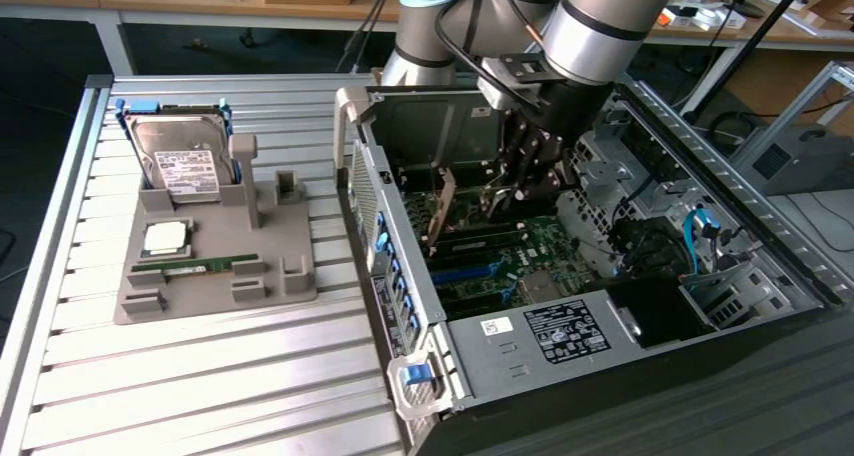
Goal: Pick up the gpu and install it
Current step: 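Insert the gpu into the slot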
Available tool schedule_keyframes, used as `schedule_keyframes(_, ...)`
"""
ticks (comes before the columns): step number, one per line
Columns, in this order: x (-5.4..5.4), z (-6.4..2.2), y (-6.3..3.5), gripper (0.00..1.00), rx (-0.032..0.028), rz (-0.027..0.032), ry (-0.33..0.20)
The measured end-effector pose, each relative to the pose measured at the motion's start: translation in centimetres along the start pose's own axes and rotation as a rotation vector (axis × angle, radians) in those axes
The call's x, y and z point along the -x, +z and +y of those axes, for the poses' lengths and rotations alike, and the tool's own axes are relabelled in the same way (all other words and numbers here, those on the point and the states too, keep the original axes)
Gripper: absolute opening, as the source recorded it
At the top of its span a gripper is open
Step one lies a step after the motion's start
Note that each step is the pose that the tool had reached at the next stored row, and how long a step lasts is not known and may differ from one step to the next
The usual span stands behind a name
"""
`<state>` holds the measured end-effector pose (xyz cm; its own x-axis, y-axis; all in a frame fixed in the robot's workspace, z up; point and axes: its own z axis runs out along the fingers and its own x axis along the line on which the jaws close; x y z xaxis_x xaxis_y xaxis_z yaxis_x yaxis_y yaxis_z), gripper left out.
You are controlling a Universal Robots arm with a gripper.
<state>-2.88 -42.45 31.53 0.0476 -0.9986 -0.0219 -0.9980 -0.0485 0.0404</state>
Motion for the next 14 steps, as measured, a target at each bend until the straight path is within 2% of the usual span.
schedule_keyframes(14, -0.22, 0.01, 0.42, 0.27, 0.0, 0.0001, 0.0)
